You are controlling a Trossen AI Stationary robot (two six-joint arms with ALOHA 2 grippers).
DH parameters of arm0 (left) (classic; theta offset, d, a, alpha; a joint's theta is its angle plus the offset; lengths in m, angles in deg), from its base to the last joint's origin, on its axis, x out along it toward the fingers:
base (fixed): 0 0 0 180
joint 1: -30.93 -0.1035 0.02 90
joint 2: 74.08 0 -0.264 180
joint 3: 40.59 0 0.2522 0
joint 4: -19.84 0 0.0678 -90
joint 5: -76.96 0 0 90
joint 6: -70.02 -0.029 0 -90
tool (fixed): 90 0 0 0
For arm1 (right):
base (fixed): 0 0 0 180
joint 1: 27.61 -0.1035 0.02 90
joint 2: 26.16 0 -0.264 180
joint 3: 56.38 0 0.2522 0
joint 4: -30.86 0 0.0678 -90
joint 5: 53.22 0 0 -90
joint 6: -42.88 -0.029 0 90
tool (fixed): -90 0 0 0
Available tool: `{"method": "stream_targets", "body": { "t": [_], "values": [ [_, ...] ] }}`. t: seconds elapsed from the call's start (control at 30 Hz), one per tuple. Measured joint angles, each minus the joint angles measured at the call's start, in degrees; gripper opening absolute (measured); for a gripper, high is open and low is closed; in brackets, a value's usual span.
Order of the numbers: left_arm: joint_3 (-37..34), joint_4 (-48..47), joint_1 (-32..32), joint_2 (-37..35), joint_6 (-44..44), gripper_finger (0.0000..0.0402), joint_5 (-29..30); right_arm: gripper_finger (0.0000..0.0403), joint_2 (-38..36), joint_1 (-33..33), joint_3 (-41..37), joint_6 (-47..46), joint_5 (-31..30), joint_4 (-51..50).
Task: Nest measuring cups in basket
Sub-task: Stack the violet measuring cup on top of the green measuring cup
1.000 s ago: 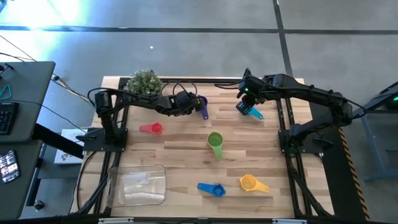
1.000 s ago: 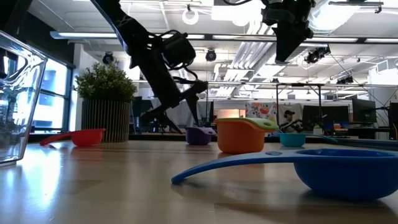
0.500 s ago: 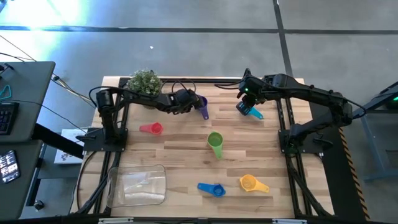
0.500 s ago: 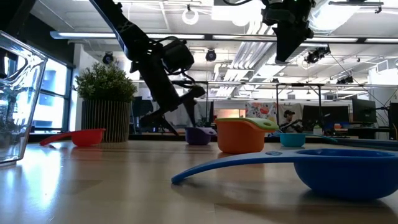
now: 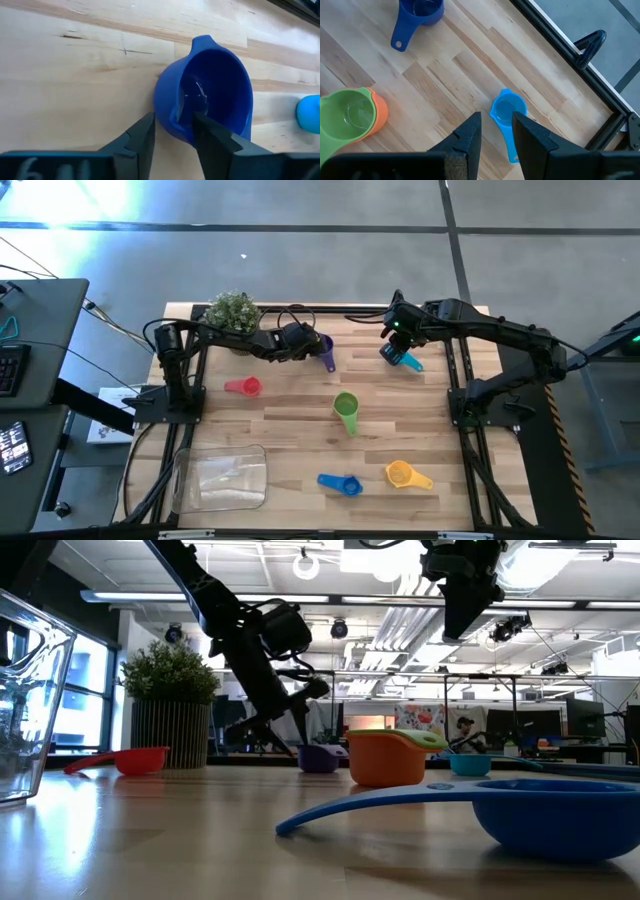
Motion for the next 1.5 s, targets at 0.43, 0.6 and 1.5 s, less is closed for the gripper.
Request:
{"method": "stream_targets", "body": {
  "t": [0.43, 0.6, 1.5],
  "values": [
    [0.0, 0.1, -2.4, 0.0, -1.4, 0.0083, -1.9, 0.0101, 0.0, 0.0, 0.0, -0.5, 0.0, 0.0],
    [0.0, 0.4, -2.6, 0.0, -2.2, 0.0070, -2.2, 0.0101, 0.0, 0.0, 0.0, -0.5, 0.0, 0.0],
    [0.0, 7.9, -1.1, -0.3, -1.3, 0.0005, -9.4, 0.0101, 0.0, 0.0, 0.0, -0.5, 0.0, 0.0]
  ]
}}
